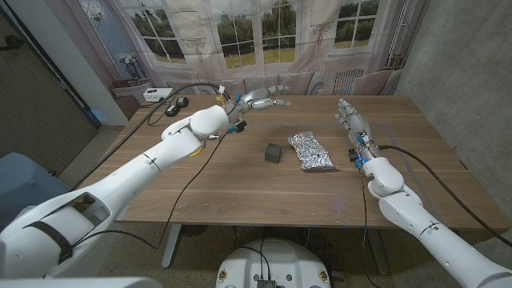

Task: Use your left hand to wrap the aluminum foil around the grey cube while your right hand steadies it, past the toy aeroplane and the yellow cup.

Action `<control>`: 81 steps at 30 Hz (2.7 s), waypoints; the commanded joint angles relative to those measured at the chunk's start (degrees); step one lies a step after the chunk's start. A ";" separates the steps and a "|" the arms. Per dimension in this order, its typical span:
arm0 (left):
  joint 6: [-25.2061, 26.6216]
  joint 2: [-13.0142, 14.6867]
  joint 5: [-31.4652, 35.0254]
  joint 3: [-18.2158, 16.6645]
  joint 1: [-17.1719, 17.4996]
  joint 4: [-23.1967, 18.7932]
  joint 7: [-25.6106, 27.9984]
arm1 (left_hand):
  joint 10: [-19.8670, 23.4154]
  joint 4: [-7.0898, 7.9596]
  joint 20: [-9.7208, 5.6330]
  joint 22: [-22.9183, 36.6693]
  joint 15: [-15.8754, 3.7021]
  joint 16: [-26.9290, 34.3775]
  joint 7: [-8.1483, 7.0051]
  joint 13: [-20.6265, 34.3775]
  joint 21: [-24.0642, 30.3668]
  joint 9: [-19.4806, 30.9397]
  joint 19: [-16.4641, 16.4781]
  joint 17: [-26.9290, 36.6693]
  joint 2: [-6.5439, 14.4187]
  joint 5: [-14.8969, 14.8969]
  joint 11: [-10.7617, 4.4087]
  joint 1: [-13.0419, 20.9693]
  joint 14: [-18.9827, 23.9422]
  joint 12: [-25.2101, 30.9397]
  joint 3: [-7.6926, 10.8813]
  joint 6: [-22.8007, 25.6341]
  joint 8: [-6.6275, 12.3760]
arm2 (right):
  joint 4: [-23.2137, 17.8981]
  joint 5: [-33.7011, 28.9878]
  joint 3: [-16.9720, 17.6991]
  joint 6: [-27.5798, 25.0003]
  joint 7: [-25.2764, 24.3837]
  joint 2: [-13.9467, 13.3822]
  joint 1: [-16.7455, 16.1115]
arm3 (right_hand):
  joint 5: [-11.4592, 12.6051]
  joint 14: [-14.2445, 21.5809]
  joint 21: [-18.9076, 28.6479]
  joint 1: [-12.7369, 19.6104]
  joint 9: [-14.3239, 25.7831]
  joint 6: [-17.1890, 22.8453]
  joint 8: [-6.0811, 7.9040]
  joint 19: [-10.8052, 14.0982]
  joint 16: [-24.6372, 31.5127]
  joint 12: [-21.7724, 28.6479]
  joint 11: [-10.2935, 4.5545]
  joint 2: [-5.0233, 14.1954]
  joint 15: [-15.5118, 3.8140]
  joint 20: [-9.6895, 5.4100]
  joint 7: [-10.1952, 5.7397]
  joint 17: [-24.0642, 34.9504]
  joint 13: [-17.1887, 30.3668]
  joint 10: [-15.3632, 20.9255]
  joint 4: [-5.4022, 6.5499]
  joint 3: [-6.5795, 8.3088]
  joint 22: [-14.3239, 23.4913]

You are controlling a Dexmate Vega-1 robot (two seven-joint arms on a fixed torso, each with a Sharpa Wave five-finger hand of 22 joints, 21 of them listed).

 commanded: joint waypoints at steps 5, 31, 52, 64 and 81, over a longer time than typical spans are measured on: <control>2.12 -0.31 7.71 3.85 -3.60 -2.31 -4.29 | 1.42 0.36 0.12 0.17 -0.97 0.43 -0.32 0.29 -0.19 0.20 0.98 0.36 -1.15 0.92 -0.20 2.50 1.64 0.06 -0.74 2.90 0.51 | -0.56 -3.91 -0.48 0.11 -2.52 0.59 0.62 | 0.24 0.20 0.30 0.50 0.15 0.44 0.19 0.26 0.32 0.15 -0.10 -0.07 0.03 0.02 -0.03 0.08 -0.03 0.42 -0.63 0.11 0.05; 10.10 -0.99 29.79 11.69 -8.63 -10.21 -12.62 | 2.27 1.17 1.89 0.32 -0.04 0.14 0.69 0.63 -1.86 0.51 -2.17 0.66 -3.16 2.26 2.95 5.18 1.53 -0.24 -2.90 6.30 0.58 | 1.90 -4.63 -0.80 1.42 -2.98 1.92 2.34 | 0.25 0.31 0.34 0.53 0.17 0.41 0.03 0.31 0.32 0.09 -0.26 -0.02 -0.12 -0.05 0.13 0.12 -0.05 0.63 -0.85 -0.02 0.05; 11.05 -4.74 41.23 16.53 -12.64 -9.38 -24.04 | 11.41 1.65 0.61 0.53 -3.48 2.43 1.15 2.32 -0.44 1.05 1.99 1.56 -4.01 6.47 0.69 8.36 8.16 3.31 -7.02 14.91 2.56 | 2.42 -4.88 -1.00 1.23 -3.32 2.19 2.59 | 0.16 0.42 0.37 0.30 0.17 0.57 0.02 0.35 0.38 0.07 -0.33 0.10 -0.09 -0.06 0.24 0.18 -0.06 0.81 -0.82 -0.24 0.05; 9.02 -7.02 46.14 18.93 -14.19 -7.76 -27.12 | 13.79 1.61 -0.38 0.56 -3.97 2.48 0.59 3.20 -0.22 1.33 3.02 1.59 -2.86 7.35 -0.25 10.47 9.07 4.30 -7.52 18.72 3.61 | 3.43 -4.67 -1.25 1.17 -3.26 2.68 3.30 | 0.12 0.51 0.38 0.04 0.18 0.64 0.01 0.36 0.40 0.07 -0.39 0.01 -0.17 -0.06 0.22 0.22 -0.06 0.94 -0.75 -0.39 0.05; 5.43 -9.90 51.20 21.51 -14.46 -4.04 -26.77 | 20.95 2.14 -1.23 0.60 -6.56 3.56 0.33 4.79 -0.18 1.42 3.99 1.69 -1.87 7.39 -2.66 12.92 13.12 7.03 -8.67 24.71 4.83 | 6.21 -3.60 -1.60 2.02 -2.07 3.35 4.56 | 0.12 0.63 0.39 -0.32 0.18 0.67 -0.02 0.38 0.43 0.02 -0.21 0.20 -0.16 -0.09 0.23 0.29 -0.06 0.98 -0.56 -0.44 0.05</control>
